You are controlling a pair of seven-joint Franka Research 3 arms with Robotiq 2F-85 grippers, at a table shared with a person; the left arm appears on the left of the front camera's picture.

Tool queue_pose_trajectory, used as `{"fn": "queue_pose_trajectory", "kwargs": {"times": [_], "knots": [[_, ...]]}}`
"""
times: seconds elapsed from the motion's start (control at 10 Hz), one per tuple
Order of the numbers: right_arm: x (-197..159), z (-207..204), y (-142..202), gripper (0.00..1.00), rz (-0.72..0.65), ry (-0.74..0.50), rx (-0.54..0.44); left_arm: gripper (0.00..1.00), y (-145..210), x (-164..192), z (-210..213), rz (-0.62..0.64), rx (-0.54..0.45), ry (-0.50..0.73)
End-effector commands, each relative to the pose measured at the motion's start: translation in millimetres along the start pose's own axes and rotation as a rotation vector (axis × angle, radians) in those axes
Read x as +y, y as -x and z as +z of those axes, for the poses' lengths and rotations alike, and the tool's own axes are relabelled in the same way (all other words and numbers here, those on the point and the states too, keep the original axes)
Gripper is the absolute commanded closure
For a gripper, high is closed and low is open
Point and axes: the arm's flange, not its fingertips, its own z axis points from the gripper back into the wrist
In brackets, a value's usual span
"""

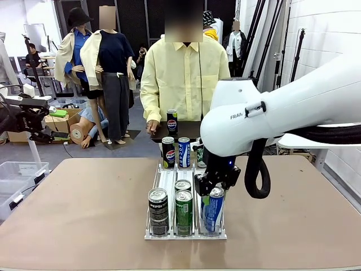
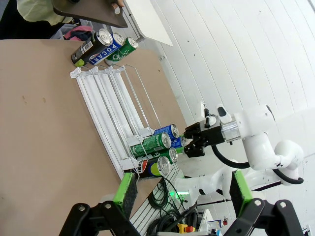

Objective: Retrieve and hand over the desired beverage to the person.
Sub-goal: Pick up another can of the same type that the person held from the Automatic Can Dispenser.

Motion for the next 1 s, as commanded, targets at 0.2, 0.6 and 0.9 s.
{"fn": "queue_pose_trajectory", "kwargs": {"times": [0.2,0.6,0.9], "knots": [[-36.3,82.6,18.9,0.72,0.066,0.092,-0.035,0.00,-0.6,-0.3,1.3,-0.001,-0.008,-0.002],[-92.2,159.1,53.8,0.72,0.092,0.140,-0.114,0.00,-0.6,-0.3,1.3,-0.001,-0.008,-0.002],[-150.0,191.7,80.5,0.72,0.047,0.085,-0.171,0.00,-0.6,-0.3,1.3,-0.001,-0.008,-0.002]]}}
